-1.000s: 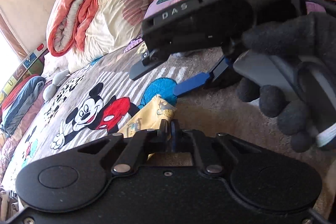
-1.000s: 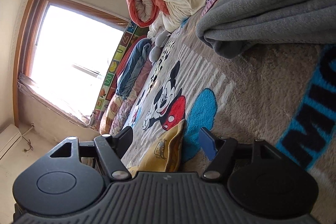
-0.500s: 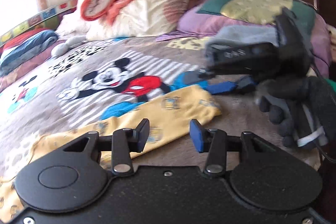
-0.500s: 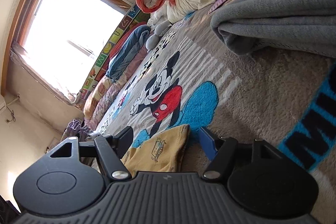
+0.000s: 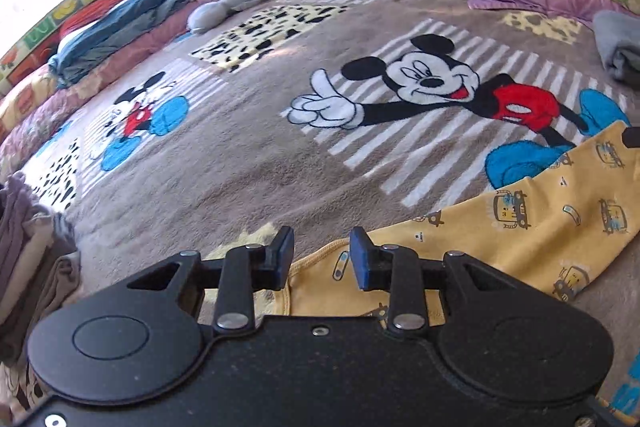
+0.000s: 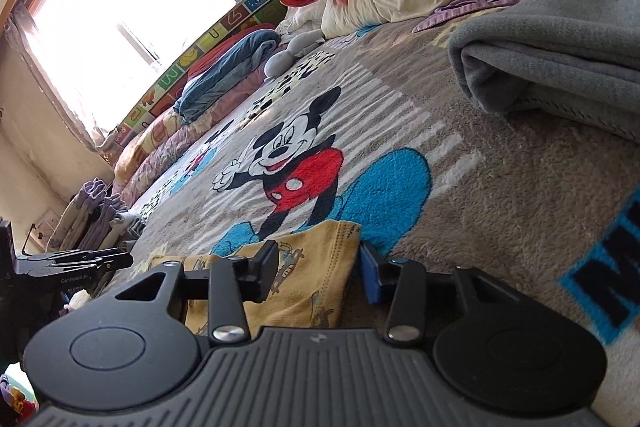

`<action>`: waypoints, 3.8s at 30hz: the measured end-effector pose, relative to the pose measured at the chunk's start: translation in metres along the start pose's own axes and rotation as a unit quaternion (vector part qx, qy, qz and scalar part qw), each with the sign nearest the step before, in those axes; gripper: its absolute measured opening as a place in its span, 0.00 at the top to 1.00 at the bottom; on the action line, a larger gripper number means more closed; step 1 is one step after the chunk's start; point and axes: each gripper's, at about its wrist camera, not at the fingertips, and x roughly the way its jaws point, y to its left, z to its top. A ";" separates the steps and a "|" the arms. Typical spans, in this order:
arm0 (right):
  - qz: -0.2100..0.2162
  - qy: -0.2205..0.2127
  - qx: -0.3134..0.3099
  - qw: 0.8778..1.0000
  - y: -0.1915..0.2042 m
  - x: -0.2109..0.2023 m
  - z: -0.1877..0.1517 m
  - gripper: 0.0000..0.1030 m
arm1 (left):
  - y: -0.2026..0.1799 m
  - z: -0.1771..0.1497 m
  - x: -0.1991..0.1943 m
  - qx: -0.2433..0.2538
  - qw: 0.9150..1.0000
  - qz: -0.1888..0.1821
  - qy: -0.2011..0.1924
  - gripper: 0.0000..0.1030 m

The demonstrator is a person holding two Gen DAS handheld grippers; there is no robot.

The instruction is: Fold clothes

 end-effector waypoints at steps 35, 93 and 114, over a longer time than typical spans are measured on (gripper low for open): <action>0.002 -0.010 -0.013 1.000 0.003 0.011 0.001 0.87 | 0.058 -0.014 0.028 -0.041 0.993 -0.110 -0.007 0.93; 0.014 -0.010 0.057 0.998 -0.012 0.011 0.012 0.87 | -0.082 -0.058 -0.033 -0.073 0.996 -0.008 -0.040 0.88; 0.011 -0.004 0.054 0.998 -0.017 0.004 0.015 0.53 | -0.167 -0.008 -0.032 -0.084 0.992 -0.048 -0.083 0.79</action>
